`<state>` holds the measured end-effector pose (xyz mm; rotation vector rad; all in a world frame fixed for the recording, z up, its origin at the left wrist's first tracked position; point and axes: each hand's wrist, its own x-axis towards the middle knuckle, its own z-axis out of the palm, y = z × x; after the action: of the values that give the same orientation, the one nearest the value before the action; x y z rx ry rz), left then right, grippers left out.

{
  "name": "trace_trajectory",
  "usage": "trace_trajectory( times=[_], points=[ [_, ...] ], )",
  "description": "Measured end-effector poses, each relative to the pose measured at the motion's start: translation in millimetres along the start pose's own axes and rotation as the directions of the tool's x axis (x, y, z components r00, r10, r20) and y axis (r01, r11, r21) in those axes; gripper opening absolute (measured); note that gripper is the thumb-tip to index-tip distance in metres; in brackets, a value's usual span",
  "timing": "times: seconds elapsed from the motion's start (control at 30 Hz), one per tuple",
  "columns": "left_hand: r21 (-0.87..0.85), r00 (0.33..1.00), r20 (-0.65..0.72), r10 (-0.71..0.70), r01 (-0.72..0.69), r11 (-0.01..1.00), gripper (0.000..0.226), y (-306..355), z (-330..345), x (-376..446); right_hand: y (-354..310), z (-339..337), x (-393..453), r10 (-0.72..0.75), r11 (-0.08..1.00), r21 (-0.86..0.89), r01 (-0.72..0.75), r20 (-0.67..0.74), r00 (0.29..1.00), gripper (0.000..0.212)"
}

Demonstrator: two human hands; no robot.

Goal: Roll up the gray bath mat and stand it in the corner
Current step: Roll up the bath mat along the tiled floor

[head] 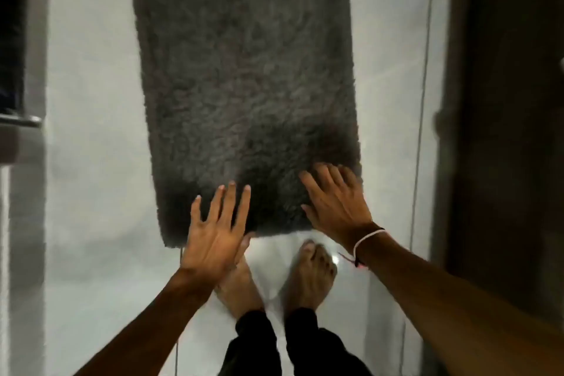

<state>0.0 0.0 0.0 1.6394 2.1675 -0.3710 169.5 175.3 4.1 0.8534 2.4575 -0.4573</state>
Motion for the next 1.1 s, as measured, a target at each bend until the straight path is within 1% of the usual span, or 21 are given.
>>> trace_trajectory(
  times=[0.07,0.13,0.17,0.2,0.27,0.3,0.37,0.43,0.47,0.5,0.57,0.63,0.73,0.77,0.8,0.83,0.9,0.97,1.0,1.07,1.1],
  points=[
    [-0.006,0.997,0.081,0.013,-0.013,1.000,0.086,0.7,45.3,9.5,-6.0,56.7,7.8,-0.029,1.000,0.001,0.029,0.041,0.999,0.062],
    [0.008,0.989,0.142,0.034,-0.035,0.999,0.082,4.5,91.3,15.9,-11.0,110.6,11.8,-0.061,0.998,-0.015,0.065,0.185,0.981,0.072],
    [-0.001,0.984,0.177,0.034,-0.035,0.999,0.082,8.6,108.4,18.7,-10.8,128.0,15.5,-0.074,0.997,-0.016,0.079,0.214,0.974,0.080],
    [-0.004,0.978,0.209,0.022,-0.022,1.000,0.085,11.5,128.1,20.8,-11.2,145.7,23.3,-0.077,0.996,-0.029,0.085,0.227,0.971,0.088],
    [0.025,0.978,0.206,0.023,-0.029,0.999,0.088,15.7,147.8,26.0,-5.7,156.2,35.4,-0.076,0.994,-0.071,0.087,0.150,0.986,0.101],
    [0.053,0.979,0.204,0.027,-0.038,0.998,0.083,14.6,156.8,27.1,-3.6,160.4,40.1,-0.082,0.991,-0.098,0.095,0.130,0.988,0.104],
    [0.100,0.989,0.133,0.061,-0.074,0.992,0.060,7.9,161.6,27.1,-1.6,158.3,42.0,-0.119,0.981,-0.136,0.139,0.143,0.982,0.102],
    [0.112,0.993,0.058,0.100,-0.106,0.988,0.040,-2.1,149.9,31.8,0.6,150.6,39.5,-0.173,0.964,-0.186,0.191,0.109,0.979,0.089],
    [0.105,0.992,0.060,0.114,-0.119,0.987,0.038,-6.9,139.7,37.8,2.2,144.2,39.2,-0.198,0.957,-0.198,0.212,0.086,0.976,0.082],
    [0.070,0.989,0.105,0.104,-0.112,0.991,0.036,-10.2,126.5,45.5,4.5,136.1,40.2,-0.220,0.952,-0.198,0.233,0.087,0.972,0.077],
    [-0.042,0.972,0.231,0.040,-0.031,0.999,0.037,-17.5,97.6,64.8,9.2,113.1,47.1,-0.280,0.943,-0.164,0.289,0.076,0.957,0.068],
    [-0.157,0.942,0.331,-0.051,0.108,0.982,0.042,-26.5,82.7,82.2,17.3,94.5,55.3,-0.328,0.935,-0.131,0.331,0.042,0.944,0.063],
    [-0.363,0.920,0.373,-0.123,0.267,0.893,0.043,-43.0,73.1,95.9,29.1,69.7,68.9,-0.392,0.899,-0.160,0.407,0.118,0.912,0.073],
    [-0.402,0.923,0.361,-0.131,0.281,0.871,0.043,-44.8,70.8,96.3,32.9,66.3,72.2,-0.400,0.887,-0.193,0.420,0.136,0.906,0.069],
    [-0.396,0.942,0.309,-0.132,0.253,0.883,0.045,-46.3,70.0,94.4,34.9,63.7,76.9,-0.386,0.889,-0.218,0.403,0.118,0.915,0.064],
    [-0.336,0.967,0.226,-0.121,0.194,0.922,0.047,-47.8,71.6,91.8,36.3,61.3,81.3,-0.339,0.908,-0.233,0.347,0.075,0.938,0.059],
    [-0.115,0.994,0.017,-0.105,0.106,0.988,0.050,-55.2,76.5,87.4,35.2,61.1,89.1,-0.243,0.941,-0.253,0.225,-0.041,0.969,0.051],
    [-0.005,0.992,-0.103,-0.068,0.068,0.998,0.044,-66.6,82.5,85.5,27.4,71.3,89.7,-0.189,0.958,-0.239,0.161,-0.101,0.977,0.050],
    [0.008,0.992,-0.121,-0.027,0.028,1.000,0.040,-70.0,84.8,85.3,23.4,76.6,88.8,-0.190,0.958,-0.237,0.162,-0.103,0.976,0.049],
    [0.026,0.993,-0.108,0.051,-0.049,0.998,0.033,-70.3,89.2,80.0,16.0,88.4,81.2,-0.188,0.961,-0.229,0.157,-0.120,0.975,0.035],
    [0.046,0.994,-0.077,0.078,-0.074,0.996,0.035,-69.0,90.5,76.8,14.3,93.5,76.4,-0.173,0.969,-0.197,0.147,-0.118,0.978,0.039]
  ],
)
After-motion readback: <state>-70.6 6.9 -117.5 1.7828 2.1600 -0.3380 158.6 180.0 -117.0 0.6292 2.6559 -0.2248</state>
